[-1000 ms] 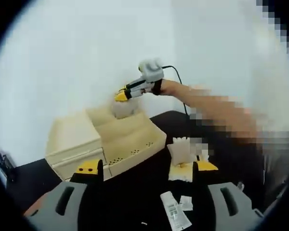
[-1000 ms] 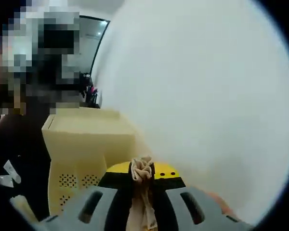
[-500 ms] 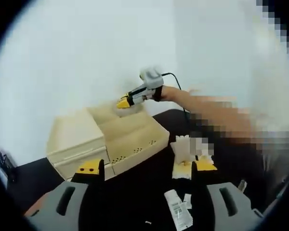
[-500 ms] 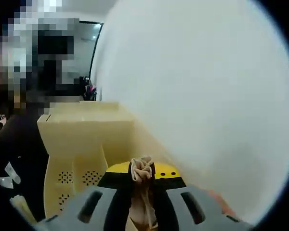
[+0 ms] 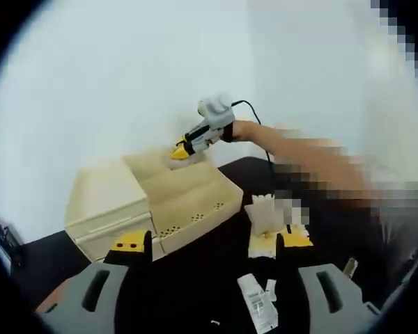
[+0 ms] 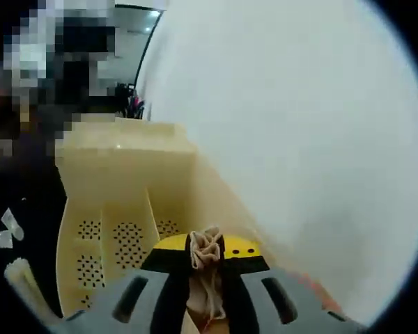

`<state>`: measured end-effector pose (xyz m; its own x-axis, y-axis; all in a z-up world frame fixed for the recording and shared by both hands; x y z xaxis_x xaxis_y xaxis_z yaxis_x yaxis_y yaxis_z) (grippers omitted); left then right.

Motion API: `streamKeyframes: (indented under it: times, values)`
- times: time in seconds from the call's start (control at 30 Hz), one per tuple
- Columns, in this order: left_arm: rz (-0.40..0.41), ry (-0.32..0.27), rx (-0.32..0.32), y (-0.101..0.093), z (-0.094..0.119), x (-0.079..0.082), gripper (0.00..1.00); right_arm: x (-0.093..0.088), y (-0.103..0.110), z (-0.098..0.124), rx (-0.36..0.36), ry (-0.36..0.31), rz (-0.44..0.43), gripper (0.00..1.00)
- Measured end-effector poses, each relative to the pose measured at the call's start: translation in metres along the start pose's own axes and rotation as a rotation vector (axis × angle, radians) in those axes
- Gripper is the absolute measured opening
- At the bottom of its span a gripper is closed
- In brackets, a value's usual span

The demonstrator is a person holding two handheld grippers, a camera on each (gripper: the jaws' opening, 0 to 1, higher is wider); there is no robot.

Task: Open the drawer, pick up the cosmetic bottles from the table one by one, place them into the drawer, release the gripper, close the drawer, and move the gripper away

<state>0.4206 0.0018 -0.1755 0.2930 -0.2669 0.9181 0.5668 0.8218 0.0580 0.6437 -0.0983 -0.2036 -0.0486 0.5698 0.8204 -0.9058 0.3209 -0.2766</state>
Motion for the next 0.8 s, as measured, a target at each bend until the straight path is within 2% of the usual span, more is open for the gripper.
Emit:
streamKeyframes:
  times: [0.07, 0.13, 0.3, 0.4, 0.53, 0.7, 0.8]
  values:
    - [-0.001, 0.001, 0.000, 0.000, 0.000, 0.000, 0.67, 0.001, -0.078, 0.000, 0.000, 0.022, 0.001, 0.13]
    - [-0.004, 0.002, -0.001, 0.000, 0.000, 0.000, 0.67, -0.004, -0.073, 0.001, -0.023, 0.065, 0.020, 0.14]
    - [-0.008, -0.003, -0.004, -0.001, 0.000, 0.000, 0.68, -0.014, -0.071, 0.003, -0.048, 0.119, 0.050, 0.15]
    - [-0.010, -0.004, -0.010, -0.003, -0.001, 0.001, 0.68, -0.010, -0.079, 0.009, -0.082, 0.101, 0.051, 0.15]
    - [-0.017, -0.006, -0.011, -0.004, -0.001, 0.002, 0.67, -0.009, -0.070, 0.013, -0.095, 0.109, 0.062, 0.15]
    - [-0.021, -0.020, -0.021, -0.006, 0.002, 0.005, 0.70, 0.003, -0.060, 0.025, -0.108, 0.114, 0.078, 0.16]
    - [-0.027, -0.032, -0.027, -0.009, 0.006, 0.009, 0.70, 0.010, -0.058, 0.035, -0.112, 0.122, 0.079, 0.23]
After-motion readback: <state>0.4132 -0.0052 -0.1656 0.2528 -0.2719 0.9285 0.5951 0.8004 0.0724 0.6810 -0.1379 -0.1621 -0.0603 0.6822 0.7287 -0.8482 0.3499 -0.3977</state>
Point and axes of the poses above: the point that each gripper's makers call its tool centre point, and the gripper's own axes: z roughly backward along the fingers, y roughly to its left, x roughly out of its top, the point moved 2 cm from there along z, roughly backward along the fingers, and after that the axes turned 8 degrees about x, right-handed, at the moved point
